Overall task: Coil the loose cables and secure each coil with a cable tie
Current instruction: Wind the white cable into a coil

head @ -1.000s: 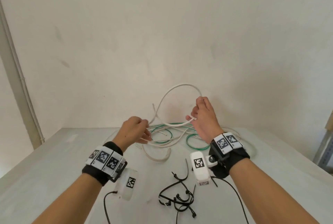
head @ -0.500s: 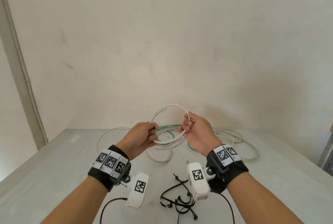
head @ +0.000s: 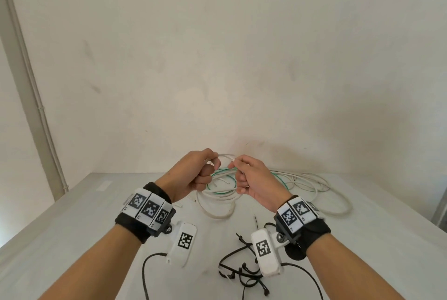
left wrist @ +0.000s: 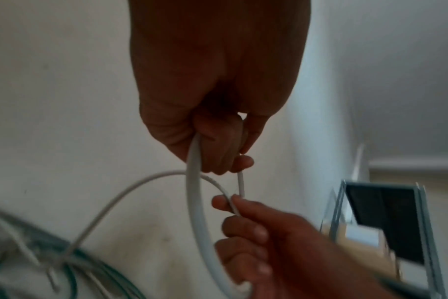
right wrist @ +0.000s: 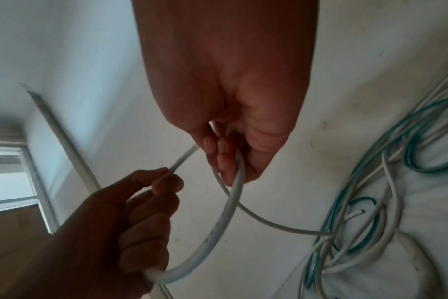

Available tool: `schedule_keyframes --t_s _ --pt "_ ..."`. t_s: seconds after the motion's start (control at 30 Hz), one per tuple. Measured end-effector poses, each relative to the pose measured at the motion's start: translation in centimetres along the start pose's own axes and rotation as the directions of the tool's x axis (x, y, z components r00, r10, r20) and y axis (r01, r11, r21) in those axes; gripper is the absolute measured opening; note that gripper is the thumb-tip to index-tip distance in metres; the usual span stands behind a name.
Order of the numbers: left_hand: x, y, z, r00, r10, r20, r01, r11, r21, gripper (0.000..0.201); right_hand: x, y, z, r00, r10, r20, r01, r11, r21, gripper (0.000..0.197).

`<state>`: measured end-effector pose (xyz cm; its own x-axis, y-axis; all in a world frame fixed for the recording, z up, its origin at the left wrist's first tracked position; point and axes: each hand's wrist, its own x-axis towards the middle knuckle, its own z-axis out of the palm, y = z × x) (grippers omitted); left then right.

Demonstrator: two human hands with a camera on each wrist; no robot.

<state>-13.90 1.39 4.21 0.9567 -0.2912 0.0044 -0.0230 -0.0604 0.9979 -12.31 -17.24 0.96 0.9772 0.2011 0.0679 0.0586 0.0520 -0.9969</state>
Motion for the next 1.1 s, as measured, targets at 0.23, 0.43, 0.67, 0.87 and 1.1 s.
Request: schedule_keyframes --t_s 0.23,0.43,0.67,0.87,1.1 --pt "0.0 1.8 -1.4 0.999 0.02 0.043 -0.033 0.941 0.337 0.034 -0.2 -0.9 -0.7 0.991 0.065 0.118 -0.088 0.976 0.2 0.031" --pt "0.1 2.0 -1.4 0.992 0.055 0.114 -0.11 0.821 0.56 0.038 -0.6 -0.8 -0.4 0.963 -0.013 0.269 0.08 0.967 -0.241 0.035" --pt "0.9 0.7 -1.5 0.921 0.389 0.001 -0.282 0.665 0.691 0.027 -0.3 -0.9 -0.6 0.971 -0.126 0.203 0.164 0.969 -0.183 0.036" --pt "1.1 0.0 -0.6 0.968 0.249 0.035 -0.225 0.794 0.565 0.034 -0.2 -1.0 -1.2 0.976 -0.169 0.136 0.187 0.974 -0.13 0.035" --pt "2.2 -0.9 1.6 0.998 0.053 -0.032 -0.058 0.977 -0.206 0.033 0.0 -0.2 -0.4 0.987 -0.161 -0.029 0.164 0.968 0.192 0.026"
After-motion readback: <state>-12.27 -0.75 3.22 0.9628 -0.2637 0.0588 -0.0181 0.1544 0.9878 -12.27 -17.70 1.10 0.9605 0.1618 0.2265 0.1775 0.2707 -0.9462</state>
